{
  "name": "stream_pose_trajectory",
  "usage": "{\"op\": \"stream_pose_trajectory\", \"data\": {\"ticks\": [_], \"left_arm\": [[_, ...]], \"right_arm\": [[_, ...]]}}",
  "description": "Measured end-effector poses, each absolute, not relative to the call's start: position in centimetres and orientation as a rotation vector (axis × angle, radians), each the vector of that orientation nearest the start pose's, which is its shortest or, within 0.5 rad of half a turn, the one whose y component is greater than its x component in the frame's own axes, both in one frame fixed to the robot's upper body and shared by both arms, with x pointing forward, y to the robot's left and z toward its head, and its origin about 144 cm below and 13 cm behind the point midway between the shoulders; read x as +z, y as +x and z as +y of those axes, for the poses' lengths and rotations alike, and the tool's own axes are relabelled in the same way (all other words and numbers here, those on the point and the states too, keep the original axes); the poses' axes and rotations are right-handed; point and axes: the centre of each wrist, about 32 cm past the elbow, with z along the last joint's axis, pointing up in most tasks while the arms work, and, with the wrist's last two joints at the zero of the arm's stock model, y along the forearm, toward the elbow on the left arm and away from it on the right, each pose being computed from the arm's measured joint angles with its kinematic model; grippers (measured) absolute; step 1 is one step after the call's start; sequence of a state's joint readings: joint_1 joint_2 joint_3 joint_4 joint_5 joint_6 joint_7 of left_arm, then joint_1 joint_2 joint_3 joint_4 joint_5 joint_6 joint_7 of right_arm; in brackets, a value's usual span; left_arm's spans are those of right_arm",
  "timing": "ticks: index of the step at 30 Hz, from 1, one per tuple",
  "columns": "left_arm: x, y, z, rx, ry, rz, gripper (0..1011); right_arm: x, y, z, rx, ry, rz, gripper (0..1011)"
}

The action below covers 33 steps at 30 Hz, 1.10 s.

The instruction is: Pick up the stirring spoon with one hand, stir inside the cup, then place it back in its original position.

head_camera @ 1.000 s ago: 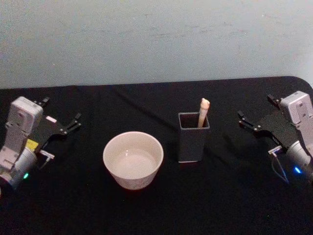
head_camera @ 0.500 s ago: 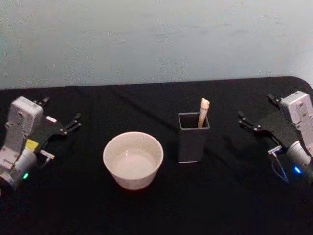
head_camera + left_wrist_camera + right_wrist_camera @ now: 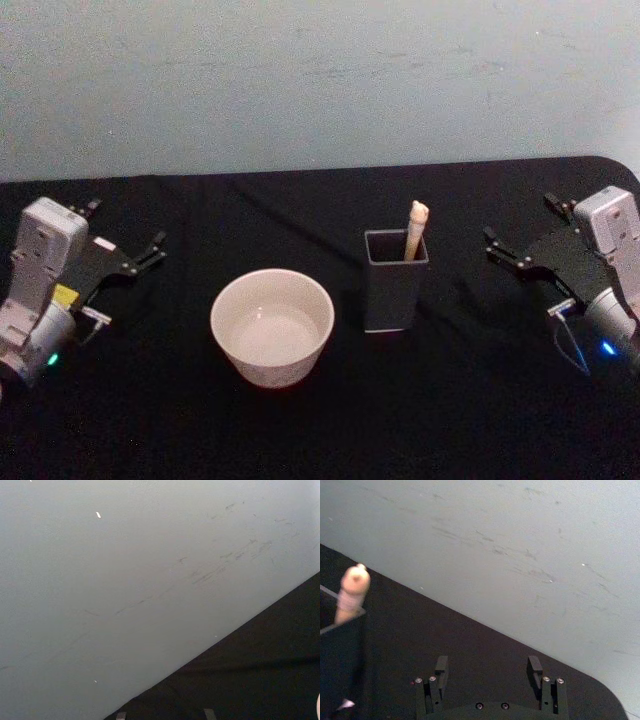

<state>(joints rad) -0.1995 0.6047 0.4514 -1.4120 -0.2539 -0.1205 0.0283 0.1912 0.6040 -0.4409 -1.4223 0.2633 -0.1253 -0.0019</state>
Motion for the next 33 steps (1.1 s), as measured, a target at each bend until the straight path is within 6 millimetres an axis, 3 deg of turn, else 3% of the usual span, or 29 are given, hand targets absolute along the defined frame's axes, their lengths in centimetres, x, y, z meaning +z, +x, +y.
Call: {"op": "stream_pose_trajectory", "data": {"ticks": [19,33], "left_arm": [[114.0,48.9,31.0,1.248,0.304,-0.285,1001],[114.0,48.9,31.0,1.248,0.304,-0.285,1001]], "right_arm": [[117.2,46.9,-30.1,-0.988,-0.075,-0.027,1000],[116.5,49.6,-27.4,-0.921,-0.056,0.028,1000]]}}
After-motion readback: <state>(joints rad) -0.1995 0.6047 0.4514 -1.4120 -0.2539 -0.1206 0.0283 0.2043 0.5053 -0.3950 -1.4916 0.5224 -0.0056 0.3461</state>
